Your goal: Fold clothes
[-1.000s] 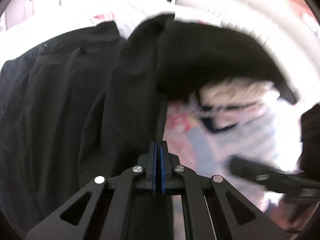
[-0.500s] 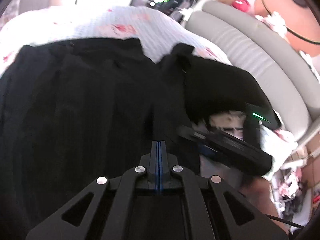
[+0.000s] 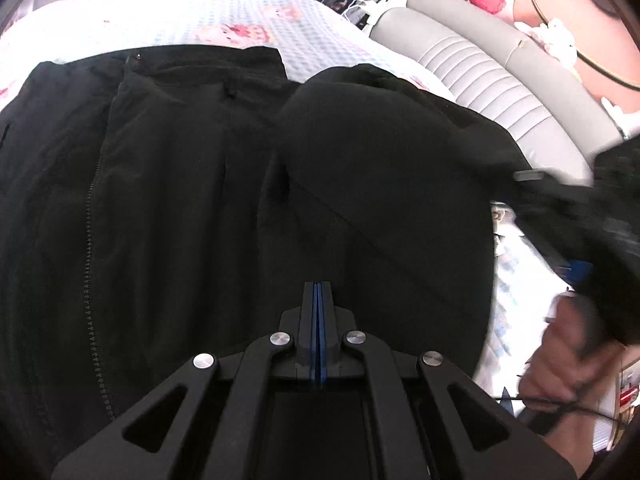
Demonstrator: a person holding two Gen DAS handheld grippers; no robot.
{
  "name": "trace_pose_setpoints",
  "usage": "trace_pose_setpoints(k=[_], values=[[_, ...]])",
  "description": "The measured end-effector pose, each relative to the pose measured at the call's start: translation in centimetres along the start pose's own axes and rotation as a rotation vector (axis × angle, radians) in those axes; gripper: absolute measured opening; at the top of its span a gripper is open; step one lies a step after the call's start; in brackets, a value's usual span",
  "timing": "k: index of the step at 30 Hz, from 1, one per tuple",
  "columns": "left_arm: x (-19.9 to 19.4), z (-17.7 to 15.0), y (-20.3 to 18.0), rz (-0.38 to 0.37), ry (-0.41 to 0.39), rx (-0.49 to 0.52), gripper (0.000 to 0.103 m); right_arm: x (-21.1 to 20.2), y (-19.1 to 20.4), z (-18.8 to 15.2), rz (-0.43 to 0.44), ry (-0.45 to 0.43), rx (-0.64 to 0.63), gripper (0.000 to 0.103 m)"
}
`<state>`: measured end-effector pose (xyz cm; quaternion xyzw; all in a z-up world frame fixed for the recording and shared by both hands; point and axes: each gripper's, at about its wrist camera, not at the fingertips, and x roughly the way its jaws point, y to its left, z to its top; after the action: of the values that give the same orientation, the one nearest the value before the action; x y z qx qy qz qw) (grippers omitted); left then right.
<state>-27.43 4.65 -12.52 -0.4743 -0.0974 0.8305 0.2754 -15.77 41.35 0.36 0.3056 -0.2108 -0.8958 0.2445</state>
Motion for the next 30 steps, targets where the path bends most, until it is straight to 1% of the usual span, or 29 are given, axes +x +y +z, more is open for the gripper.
trace_pose_setpoints(k=[2, 3, 4, 5, 6, 7, 8, 9, 11, 12, 13, 15, 16, 17, 18, 19, 20, 21, 22, 23, 24, 25, 27, 28, 29, 30], values=[[-1.2, 0.1, -0.3, -0.022, -0.047, -0.001, 0.001, -3.0, 2.1, 0.1, 0.072, -0.091, -0.038, 0.003], [-1.9, 0.1, -0.4, -0.036, -0.073, -0.002, 0.001, -4.2, 3.2, 0.1, 0.089, -0.119, -0.062, 0.003], [-2.3, 0.2, -0.6, -0.046, -0.093, 0.001, 0.002, -4.9, 4.1, -0.1, 0.077, -0.111, -0.095, 0.003], [-2.6, 0.4, -0.8, -0.054, -0.11, 0.007, 0.006, -4.8, 4.6, -0.4, 0.031, -0.087, -0.123, 0.003], [-2.5, 0.7, -1.2, -0.056, -0.111, 0.018, 0.011, -4.3, 4.4, -1.1, -0.011, -0.052, -0.116, 0.004], [-2.3, 1.1, -1.5, -0.056, -0.104, 0.033, 0.03, -3.6, 4.0, -1.9, -0.052, -0.015, -0.105, 0.004], [-1.8, 1.4, -2.1, -0.055, -0.097, 0.058, 0.048, -3.2, 3.2, -2.4, -0.061, 0.017, -0.066, 0.004], [-1.2, 1.5, -2.8, -0.054, -0.09, 0.088, 0.052, -2.7, 2.4, -2.8, -0.065, 0.047, -0.022, 0.005], [0.5, 1.6, -4.4, -0.033, -0.051, 0.156, 0.053, -2.1, 0.5, -3.6, -0.114, 0.071, 0.052, 0.014], [1.7, 1.5, -5.1, -0.013, -0.022, 0.191, 0.054, -1.8, -0.4, -3.9, -0.139, 0.082, 0.089, 0.021], [2.9, 1.5, -5.9, 0.009, 0.012, 0.226, 0.054, -1.5, -1.3, -4.3, -0.164, 0.093, 0.126, 0.025], [5.7, 1.2, -7.2, 0.094, 0.083, 0.297, 0.056, -2.0, -4.0, -4.7, -0.224, 0.113, 0.182, 0.03], [6.9, 1.1, -7.5, 0.136, 0.106, 0.322, 0.057, -2.3, -5.4, -4.9, -0.254, 0.123, 0.21, 0.031], [8.0, 0.9, -7.5, 0.165, 0.129, 0.334, 0.057, -2.0, -5.9, -4.9, -0.276, 0.128, 0.225, 0.032], [9.1, 0.7, -7.4, 0.191, 0.154, 0.342, 0.057, -2.2, -7.0, -4.8, -0.289, 0.133, 0.237, 0.034], [9.9, 0.6, -7.2, 0.213, 0.171, 0.34, 0.043, -2.4, -8.2, -4.7, -0.302, 0.138, 0.25, 0.035], [10.7, 0.4, -6.9, 0.232, 0.184, 0.333, 0.017, -2.7, -8.8, -4.9, -0.302, 0.145, 0.259, 0.035], [10.9, 0.3, -6.6, 0.24, 0.182, 0.325, 0.014, -3.0, -9.3, -5.2, -0.301, 0.152, 0.268, 0.036], [10.6, 0.4, -6.4, 0.223, 0.169, 0.308, 0.011, -3.3, -9.9, -5.4, -0.299, 0.159, 0.277, 0.038], [9.6, 0.6, -6.0, 0.179, 0.14, 0.27, 0.01, -3.2, -10.0, -5.4, -0.293, 0.162, 0.283, 0.04], [8.3, 1.0, -5.7, 0.123, 0.105, 0.23, 0.009, -3.0, -10.1, -5.3, -0.285, 0.165, 0.288, 0.045], [6.6, 1.4, -5.5, 0.062, 0.067, 0.198, 0.008, -2.7, -10.2, -5.2, -0.279, 0.168, 0.288, 0.048], [1.5, 2.1, -5.3, -0.062, -0.064, 0.151, 0.007, -1.3, -10.1, -4.4, -0.276, 0.172, 0.283, 0.048], [-0.4, 2.2, -5.0, -0.106, -0.109, 0.131, 0.007, -0.8, -10.1, -4.1, -0.268, 0.17, 0.286, 0.048], [-2.1, 2.2, -4.7, -0.15, -0.134, 0.109, 0.006, -0.3, -10.0, -4.0, -0.258, 0.167, 0.288, 0.049], [-3.0, 2.0, -4.6, -0.182, -0.132, 0.105, 0.005, 0.3, -9.9, -3.8, -0.249, 0.165, 0.291, 0.049]])
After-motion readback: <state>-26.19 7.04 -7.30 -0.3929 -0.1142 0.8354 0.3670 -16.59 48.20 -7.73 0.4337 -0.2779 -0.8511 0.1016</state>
